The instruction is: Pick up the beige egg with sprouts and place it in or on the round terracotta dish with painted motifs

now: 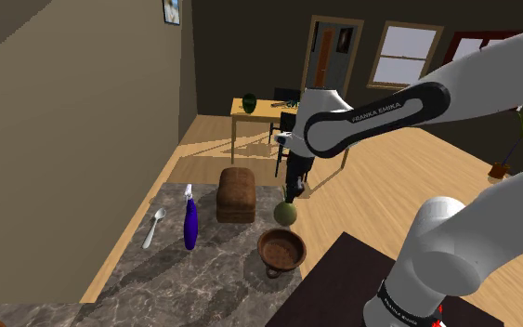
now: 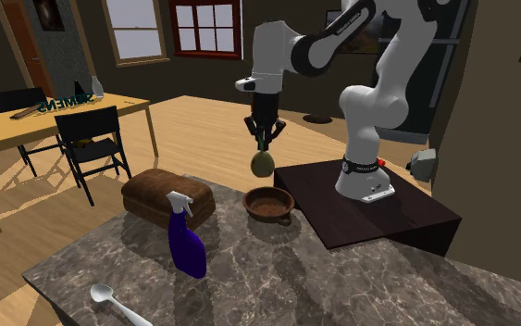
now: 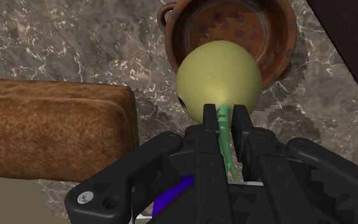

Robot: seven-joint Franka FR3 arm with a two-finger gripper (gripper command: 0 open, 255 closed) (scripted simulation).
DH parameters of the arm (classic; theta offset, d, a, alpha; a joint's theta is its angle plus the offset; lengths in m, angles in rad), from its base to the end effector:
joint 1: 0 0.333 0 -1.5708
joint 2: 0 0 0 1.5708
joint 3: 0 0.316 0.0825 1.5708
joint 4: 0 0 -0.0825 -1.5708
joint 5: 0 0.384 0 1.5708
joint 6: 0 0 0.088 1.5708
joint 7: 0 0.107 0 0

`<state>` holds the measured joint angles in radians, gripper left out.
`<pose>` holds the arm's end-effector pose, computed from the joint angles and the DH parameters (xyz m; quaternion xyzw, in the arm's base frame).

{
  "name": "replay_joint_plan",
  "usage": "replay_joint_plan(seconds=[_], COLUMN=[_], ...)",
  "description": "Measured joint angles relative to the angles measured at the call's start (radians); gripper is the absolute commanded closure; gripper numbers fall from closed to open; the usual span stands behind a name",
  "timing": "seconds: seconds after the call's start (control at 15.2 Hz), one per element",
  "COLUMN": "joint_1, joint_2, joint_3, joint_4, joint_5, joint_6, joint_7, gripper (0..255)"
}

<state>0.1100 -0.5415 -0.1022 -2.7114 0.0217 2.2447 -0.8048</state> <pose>0.3673 0.0055 0.3969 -0.9175 -0.3946 -0.0467 0.0186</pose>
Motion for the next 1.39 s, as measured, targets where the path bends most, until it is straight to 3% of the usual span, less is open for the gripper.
replay_joint_plan(seconds=[0.33,1.39], joint_1=[0.014,0.033], joint_2=[-0.041,0.149], joint_3=[0.029,0.013], joint_4=[-0.062,-0.161], joint_5=[0.011,0.035], joint_6=[0.023,0.311], joint_7=[0.035,0.008], gripper=[255,255])
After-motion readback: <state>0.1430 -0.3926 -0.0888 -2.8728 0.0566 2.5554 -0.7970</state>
